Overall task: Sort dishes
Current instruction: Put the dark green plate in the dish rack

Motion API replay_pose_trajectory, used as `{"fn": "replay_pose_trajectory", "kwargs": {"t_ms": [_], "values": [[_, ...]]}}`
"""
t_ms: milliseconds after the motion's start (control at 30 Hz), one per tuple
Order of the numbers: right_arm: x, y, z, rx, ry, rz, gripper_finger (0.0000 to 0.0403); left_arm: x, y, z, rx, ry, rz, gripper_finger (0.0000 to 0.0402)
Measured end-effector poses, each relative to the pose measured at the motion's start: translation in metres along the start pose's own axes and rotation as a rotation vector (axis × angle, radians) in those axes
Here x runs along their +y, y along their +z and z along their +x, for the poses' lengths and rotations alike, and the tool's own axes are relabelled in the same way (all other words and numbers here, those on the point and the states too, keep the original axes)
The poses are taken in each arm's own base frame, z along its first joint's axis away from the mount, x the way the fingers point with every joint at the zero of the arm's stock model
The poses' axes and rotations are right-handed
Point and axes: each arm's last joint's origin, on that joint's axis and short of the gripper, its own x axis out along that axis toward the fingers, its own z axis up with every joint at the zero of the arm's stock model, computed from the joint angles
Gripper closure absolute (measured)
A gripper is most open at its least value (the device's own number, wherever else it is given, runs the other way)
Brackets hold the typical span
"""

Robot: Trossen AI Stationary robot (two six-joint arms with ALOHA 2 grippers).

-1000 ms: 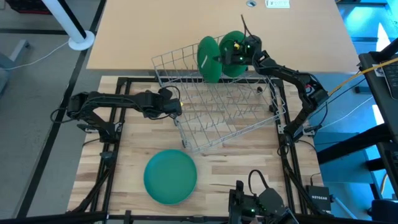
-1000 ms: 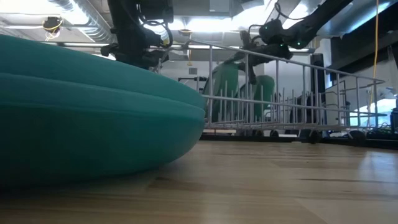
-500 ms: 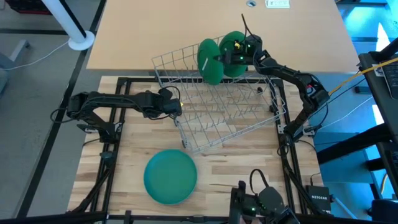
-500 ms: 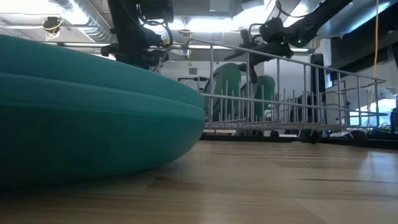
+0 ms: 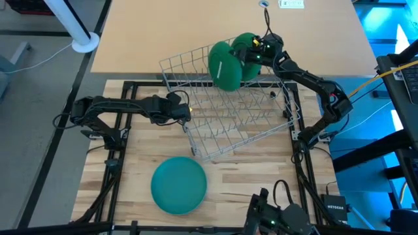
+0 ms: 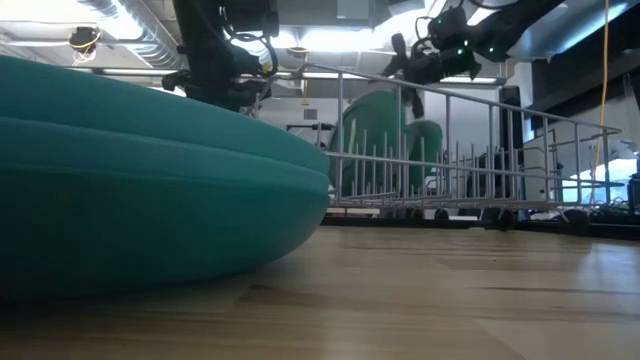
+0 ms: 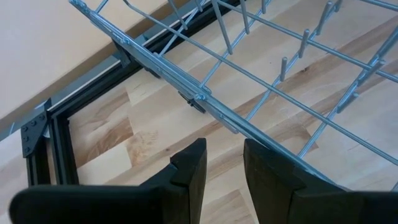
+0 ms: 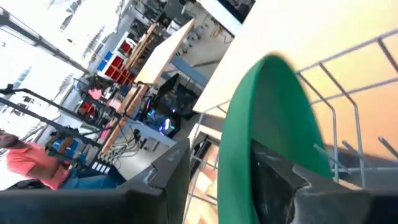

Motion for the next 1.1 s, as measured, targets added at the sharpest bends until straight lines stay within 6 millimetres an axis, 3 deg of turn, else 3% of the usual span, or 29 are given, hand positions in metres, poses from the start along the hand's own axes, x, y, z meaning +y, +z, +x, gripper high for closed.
{"fn": "replay_pose_trajectory", "kwargs": {"t_ms": [300,600,967,1100], "values": [[0.01,0.003,-0.013,-0.051,-0.075,-0.06,0.0256,0.001,0.0,-0.001,-0.001,-0.003,0.019,0.0302],[-0.01,-0.014,0.011,0.029,-0.129,-0.037,0.0256,0.001,0.0,-0.001,-0.001,-0.003,0.017,0.0302],[-0.002,-0.023,0.017,0.066,-0.091,-0.093,0.0256,0.001,0.0,-0.001,0.0,-0.003,0.018,0.0302],[-0.001,-0.023,0.017,0.062,-0.092,-0.093,0.0277,0.001,0.0,-0.001,0.0,-0.002,0.018,0.0302]]}}
